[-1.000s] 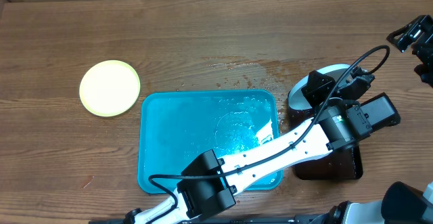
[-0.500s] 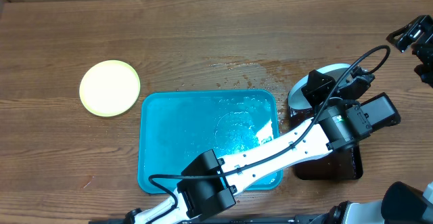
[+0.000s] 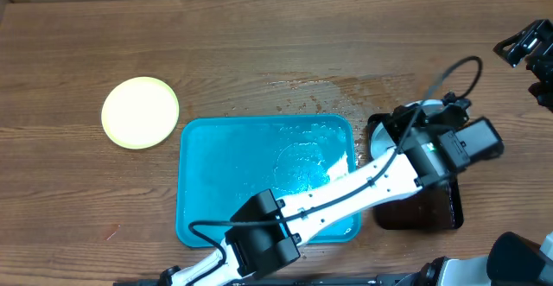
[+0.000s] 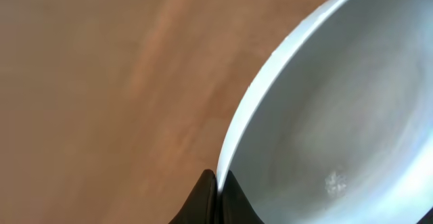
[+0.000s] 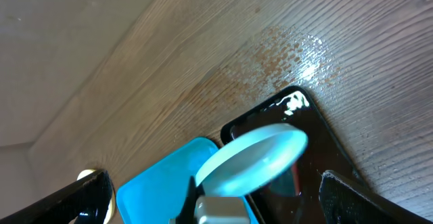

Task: Clean dirty plates on tray and stack at the side
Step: 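Lift the white plate with the left gripper and carry it right over the dark tray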

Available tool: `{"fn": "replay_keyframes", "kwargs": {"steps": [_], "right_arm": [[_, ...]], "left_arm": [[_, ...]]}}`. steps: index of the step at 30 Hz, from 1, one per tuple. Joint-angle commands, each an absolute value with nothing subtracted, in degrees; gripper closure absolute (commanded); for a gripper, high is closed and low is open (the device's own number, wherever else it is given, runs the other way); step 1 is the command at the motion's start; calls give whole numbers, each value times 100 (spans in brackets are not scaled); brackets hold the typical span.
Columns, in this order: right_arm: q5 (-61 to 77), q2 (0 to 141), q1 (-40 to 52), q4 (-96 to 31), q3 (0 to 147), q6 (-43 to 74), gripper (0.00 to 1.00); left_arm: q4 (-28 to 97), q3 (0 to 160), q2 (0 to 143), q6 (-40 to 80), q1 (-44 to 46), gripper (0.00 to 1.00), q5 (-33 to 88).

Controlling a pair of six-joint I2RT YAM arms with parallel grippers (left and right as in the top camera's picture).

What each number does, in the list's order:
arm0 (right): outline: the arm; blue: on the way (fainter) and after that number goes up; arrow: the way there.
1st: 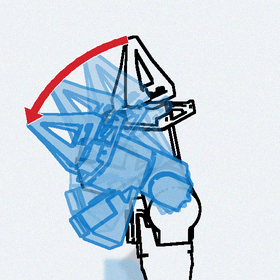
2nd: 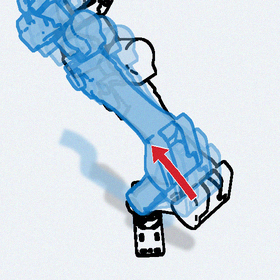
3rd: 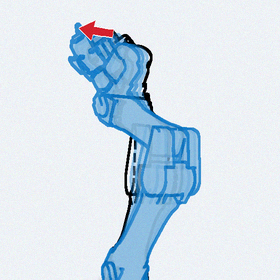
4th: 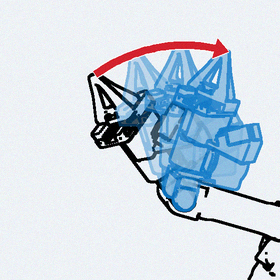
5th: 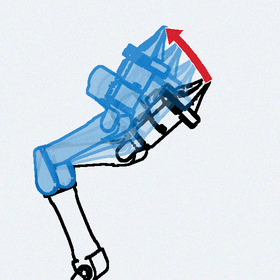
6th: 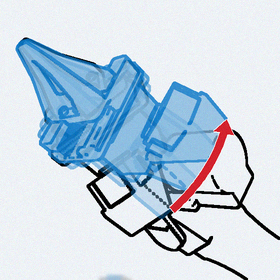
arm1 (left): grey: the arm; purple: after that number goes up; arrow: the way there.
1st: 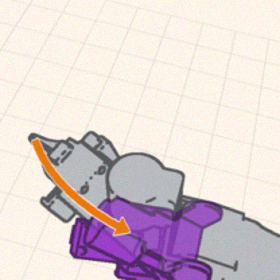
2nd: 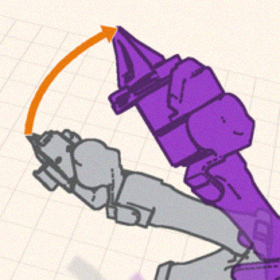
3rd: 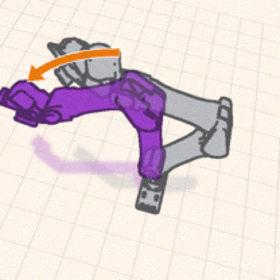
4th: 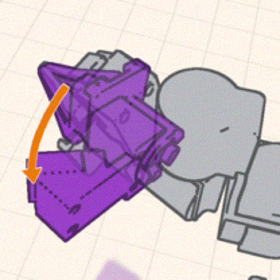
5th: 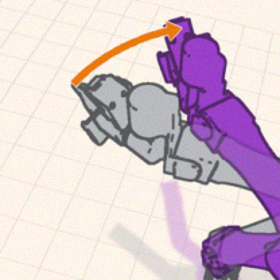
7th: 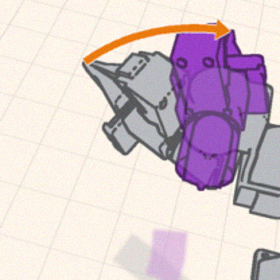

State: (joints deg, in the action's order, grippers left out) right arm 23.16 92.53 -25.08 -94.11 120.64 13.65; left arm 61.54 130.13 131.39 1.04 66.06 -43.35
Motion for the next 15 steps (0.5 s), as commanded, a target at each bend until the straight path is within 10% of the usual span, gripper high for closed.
{"fn": "replay_keyframes", "kwargs": {"steps": [1, 6, 12, 15], "right_arm": [[2368, 9247, -2515, -9400, 12228, 1323, 0], [2368, 9247, -2515, -9400, 12228, 1326, 0], [2368, 9247, -2515, -9400, 12228, 1323, 0], [2366, 9247, -2515, -9400, 12228, 1323, 0]], "left_arm": [[6121, 13152, 13135, 338, 6412, 96, -3188], [6237, 13152, 13137, 891, 6394, 96, -5747], [6289, 13155, 13122, -325, 6335, 96, -2735], [6322, 13229, 13102, 355, 6322, 96, -3256]]}}
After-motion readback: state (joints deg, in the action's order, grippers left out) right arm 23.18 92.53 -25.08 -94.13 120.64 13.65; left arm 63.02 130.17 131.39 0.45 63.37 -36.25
